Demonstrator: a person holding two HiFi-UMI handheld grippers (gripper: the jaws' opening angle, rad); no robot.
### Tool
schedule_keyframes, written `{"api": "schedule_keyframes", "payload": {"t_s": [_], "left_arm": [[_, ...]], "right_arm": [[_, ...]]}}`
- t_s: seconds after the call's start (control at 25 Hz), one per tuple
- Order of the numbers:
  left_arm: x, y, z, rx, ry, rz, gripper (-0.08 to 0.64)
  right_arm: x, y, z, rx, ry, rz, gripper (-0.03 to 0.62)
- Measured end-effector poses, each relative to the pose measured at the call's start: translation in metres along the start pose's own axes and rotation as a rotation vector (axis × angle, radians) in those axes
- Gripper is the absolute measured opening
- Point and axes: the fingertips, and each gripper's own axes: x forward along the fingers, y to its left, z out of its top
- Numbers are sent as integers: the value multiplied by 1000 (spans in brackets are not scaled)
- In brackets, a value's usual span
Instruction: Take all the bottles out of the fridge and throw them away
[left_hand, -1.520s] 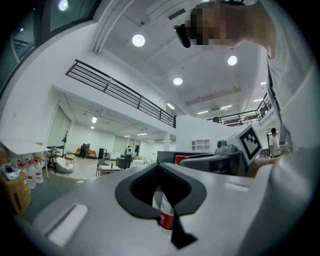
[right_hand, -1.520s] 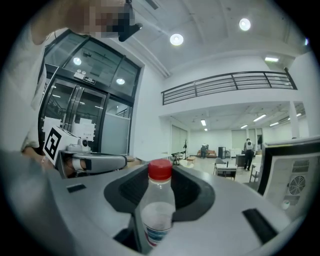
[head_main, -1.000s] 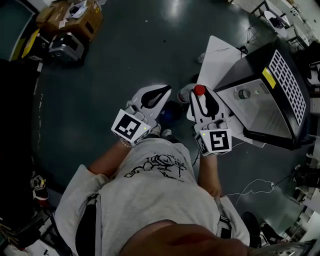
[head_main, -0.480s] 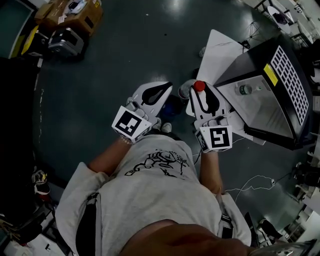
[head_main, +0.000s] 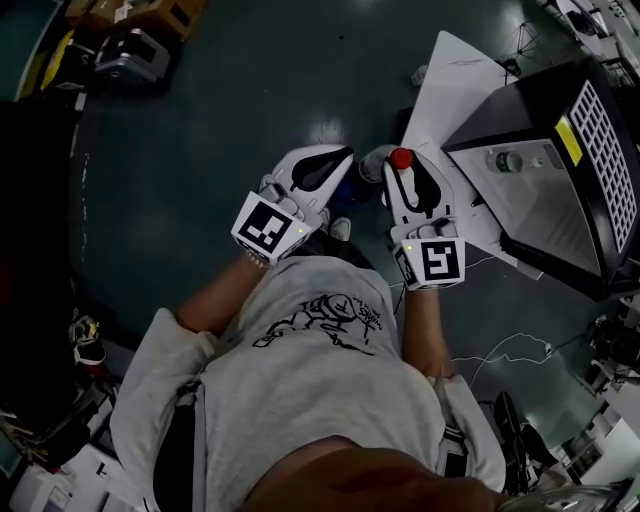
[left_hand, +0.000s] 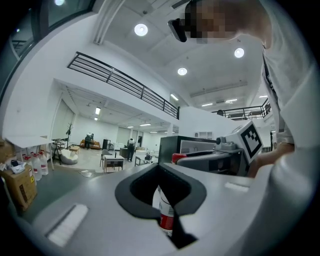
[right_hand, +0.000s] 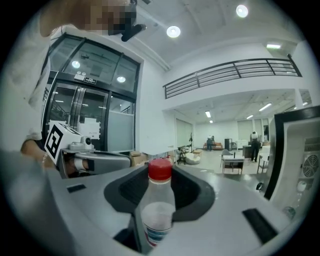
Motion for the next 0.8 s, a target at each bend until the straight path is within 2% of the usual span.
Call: {"api": "schedule_keyframes", "payload": {"t_s": [0.28,0.44,0.6,0.8], "left_arm": [[0,-1,-34,-82,63,21,9],[0,1,-53,-53,56,19,9],[2,3,-66,-80,74,29,9],[6,5,-86,-79,86,31,9]], "right_arm": [[5,6,-29,30,20,26,146],[7,11,-44,53,42,22,146],[11,16,-58,50,46,32,146],[13,17,-86,45,72,37,146]]}}
